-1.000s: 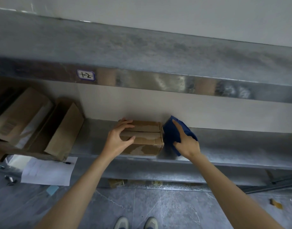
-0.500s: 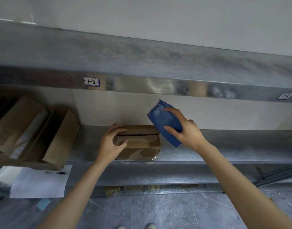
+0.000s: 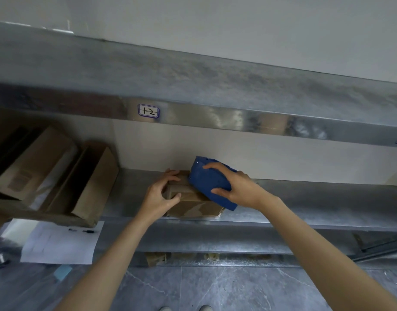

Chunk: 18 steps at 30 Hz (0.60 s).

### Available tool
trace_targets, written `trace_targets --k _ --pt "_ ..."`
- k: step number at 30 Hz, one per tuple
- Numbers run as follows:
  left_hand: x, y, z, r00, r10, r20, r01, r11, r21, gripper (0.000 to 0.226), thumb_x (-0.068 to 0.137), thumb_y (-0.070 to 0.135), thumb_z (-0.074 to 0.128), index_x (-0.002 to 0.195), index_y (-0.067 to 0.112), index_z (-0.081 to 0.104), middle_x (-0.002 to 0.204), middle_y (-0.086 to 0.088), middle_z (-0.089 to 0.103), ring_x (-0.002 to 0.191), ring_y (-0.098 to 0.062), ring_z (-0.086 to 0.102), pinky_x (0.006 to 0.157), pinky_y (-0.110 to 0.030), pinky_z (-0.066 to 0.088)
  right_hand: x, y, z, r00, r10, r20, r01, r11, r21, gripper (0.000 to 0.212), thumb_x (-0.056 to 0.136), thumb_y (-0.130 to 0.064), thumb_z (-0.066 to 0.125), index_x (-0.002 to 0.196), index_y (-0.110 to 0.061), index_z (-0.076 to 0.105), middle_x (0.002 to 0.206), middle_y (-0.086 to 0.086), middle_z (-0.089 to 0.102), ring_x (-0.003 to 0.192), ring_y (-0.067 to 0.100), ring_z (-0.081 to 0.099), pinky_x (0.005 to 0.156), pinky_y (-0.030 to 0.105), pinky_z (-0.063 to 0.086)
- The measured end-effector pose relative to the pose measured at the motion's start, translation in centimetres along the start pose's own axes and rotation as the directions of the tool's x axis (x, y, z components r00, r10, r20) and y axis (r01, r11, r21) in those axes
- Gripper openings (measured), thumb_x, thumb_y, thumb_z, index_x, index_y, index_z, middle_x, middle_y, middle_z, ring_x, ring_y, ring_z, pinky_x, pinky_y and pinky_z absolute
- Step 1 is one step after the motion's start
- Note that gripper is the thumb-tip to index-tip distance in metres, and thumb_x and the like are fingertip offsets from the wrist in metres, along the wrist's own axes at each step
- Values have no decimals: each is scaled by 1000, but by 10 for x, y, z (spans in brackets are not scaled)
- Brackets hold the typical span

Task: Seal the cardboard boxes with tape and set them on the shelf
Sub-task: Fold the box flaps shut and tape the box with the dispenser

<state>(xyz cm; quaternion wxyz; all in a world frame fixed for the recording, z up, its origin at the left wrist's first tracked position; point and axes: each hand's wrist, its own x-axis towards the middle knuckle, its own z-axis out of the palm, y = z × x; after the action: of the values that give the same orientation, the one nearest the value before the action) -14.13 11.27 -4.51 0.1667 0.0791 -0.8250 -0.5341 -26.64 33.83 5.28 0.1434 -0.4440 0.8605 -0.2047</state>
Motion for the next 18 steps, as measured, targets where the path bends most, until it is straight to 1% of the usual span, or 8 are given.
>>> trace_targets --k 2,4,7,9,12,15,17,18 --pt "1 -1 0 1000 -11 -2 11 1000 -10 35 81 1 76 110 17 65 137 15 55 140 -3 39 112 -19 35 2 -1 0 1000 -4 14 4 1000 -5 62 95 -32 64 143 -45 27 118 -1 60 83 19 55 69 32 49" --pt "2 -2 -1 1000 -25 4 25 1000 -17 35 81 1 76 110 16 66 137 17 54 140 0 36 108 -9 31 1 0 4 1000 -16 -1 16 1000 -8 61 95 -32 62 141 -48 25 111 3 64 79 22 60 67 37 52" --pt "2 -2 -1 1000 -31 5 31 999 -12 34 81 2 76 111 15 65 136 15 54 137 9 35 102 -1 29 -2 2 12 997 -41 -64 37 997 -68 58 96 -34 58 141 -49 25 88 8 67 62 22 59 57 42 51" --pt "4 0 -2 999 -43 7 43 999 -12 34 81 2 76 111 14 66 136 14 55 133 16 34 97 2 29 -3 1 14 992 -49 -120 33 991 -131 57 96 -41 57 143 -48 26 82 6 67 57 20 57 53 41 50" --pt "7 3 -5 998 -58 23 58 998 -7 34 81 1 77 111 13 66 135 10 56 130 17 36 95 4 28 -3 -1 17 981 -47 -186 14 984 -176 60 92 -56 57 142 -51 24 87 3 70 61 21 61 52 37 52" --pt "8 11 -11 997 -48 67 47 999 16 34 80 2 78 111 13 67 135 7 56 118 31 35 94 5 26 -2 -6 17 969 -87 -232 41 980 -195 62 92 -53 58 143 -54 24 85 3 70 59 20 60 51 35 53" --pt "10 18 -18 996 -52 79 50 998 23 32 82 6 77 110 19 69 133 10 58 122 26 37 102 -2 25 -2 -10 11 964 -125 -236 78 977 -198 64 92 -51 60 144 -57 24 84 1 70 57 18 59 51 32 53" --pt "13 22 -23 996 -65 68 65 998 7 30 84 9 76 110 23 70 132 12 60 128 16 40 108 -10 25 -3 -12 7 962 -141 -232 96 976 -198 64 91 -49 61 145 -56 26 84 0 70 57 17 57 52 30 51"
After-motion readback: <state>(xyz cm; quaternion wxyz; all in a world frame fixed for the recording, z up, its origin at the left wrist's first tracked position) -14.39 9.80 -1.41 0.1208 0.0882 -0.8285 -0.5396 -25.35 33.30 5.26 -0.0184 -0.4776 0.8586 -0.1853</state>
